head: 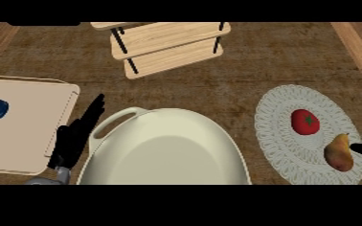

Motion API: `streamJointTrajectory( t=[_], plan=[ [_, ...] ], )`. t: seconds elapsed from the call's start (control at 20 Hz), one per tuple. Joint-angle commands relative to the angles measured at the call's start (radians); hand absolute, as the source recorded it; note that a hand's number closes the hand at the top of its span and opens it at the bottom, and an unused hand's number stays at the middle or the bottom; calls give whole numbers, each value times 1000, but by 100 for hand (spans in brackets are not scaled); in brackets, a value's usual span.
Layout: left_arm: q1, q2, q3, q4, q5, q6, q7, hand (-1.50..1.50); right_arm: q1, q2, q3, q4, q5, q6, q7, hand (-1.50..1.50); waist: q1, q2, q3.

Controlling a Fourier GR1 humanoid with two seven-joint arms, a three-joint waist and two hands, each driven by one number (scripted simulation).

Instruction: Pick the tomato from the placemat and place it in the tiered shelf

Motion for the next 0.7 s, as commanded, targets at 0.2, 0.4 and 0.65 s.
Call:
streamJointTrajectory(
  t=[0.2, 0.4, 0.65],
  plan=[
    [-11, -4, -23, 9, -8, -33, 3, 0, -29, -314, 157, -95, 271, 79, 434, -150, 45, 13, -7],
    [-22, -41, -38, 16, -27, -6, 11, 0, -140, -373, 259, -109, 365, 142, 660, -150, 57, 13, -3],
    [-78, -58, -5, 98, -21, -33, 9, 0, -428, -160, 466, -53, 444, 190, 852, -150, 48, 13, 0]
  ],
)
